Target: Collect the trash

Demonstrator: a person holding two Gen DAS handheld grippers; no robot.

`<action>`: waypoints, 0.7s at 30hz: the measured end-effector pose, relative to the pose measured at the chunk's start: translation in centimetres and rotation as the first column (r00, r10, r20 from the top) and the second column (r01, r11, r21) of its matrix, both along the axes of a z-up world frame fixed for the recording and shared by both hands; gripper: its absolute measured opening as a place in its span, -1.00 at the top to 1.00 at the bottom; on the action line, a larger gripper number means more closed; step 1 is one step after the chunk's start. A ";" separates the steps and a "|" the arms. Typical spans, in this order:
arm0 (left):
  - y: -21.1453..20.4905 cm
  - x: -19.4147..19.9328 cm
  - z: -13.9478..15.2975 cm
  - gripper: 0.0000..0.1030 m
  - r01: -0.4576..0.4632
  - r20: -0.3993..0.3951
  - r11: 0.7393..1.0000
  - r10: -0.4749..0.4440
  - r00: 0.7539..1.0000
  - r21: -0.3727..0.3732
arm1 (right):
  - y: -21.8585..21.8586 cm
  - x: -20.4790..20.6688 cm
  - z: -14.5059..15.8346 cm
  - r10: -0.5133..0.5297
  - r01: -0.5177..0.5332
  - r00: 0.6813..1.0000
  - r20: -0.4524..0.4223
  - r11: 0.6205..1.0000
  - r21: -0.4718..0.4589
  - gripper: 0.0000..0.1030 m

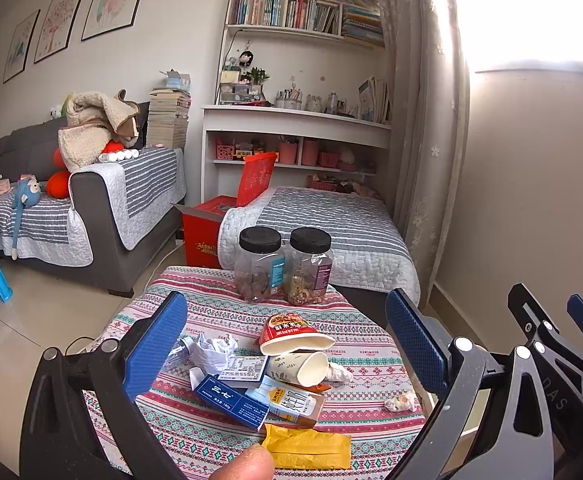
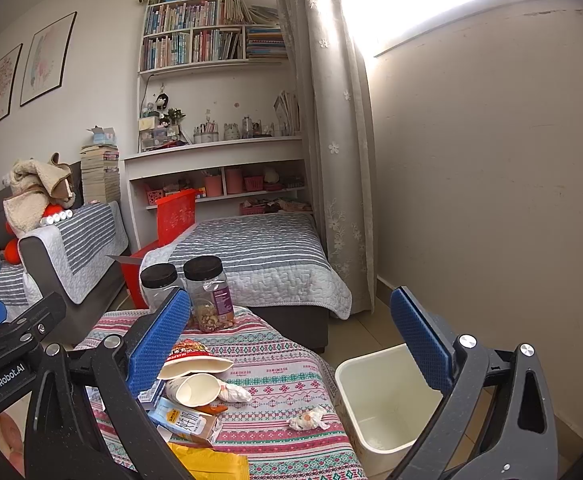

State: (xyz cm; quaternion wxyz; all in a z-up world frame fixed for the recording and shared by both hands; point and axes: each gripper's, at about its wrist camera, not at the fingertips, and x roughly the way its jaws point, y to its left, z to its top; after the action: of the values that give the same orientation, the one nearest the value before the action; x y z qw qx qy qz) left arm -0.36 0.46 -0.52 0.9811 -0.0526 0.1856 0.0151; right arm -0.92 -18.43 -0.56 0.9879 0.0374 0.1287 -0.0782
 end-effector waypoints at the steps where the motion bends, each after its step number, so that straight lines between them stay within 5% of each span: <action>1: 0.0 0.1 0.0 -0.87 0.000 0.000 1.000 0.000 1.000 -0.001 | 0.0 0.0 0.0 0.000 0.000 1.000 0.000 1.000 0.000 -0.87; 21: 0.7 -0.3 -0.4 -0.87 -0.003 -0.004 1.000 0.003 1.000 -0.003 | 0.0 0.0 0.1 0.000 0.000 1.000 -0.001 1.000 -0.003 -0.87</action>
State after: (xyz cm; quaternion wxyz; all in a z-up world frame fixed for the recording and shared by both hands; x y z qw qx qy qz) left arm -0.66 1.16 -0.89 0.9806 -0.0544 0.1877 0.0165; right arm -0.92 -18.47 -0.49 0.9879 0.0359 0.1288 -0.0785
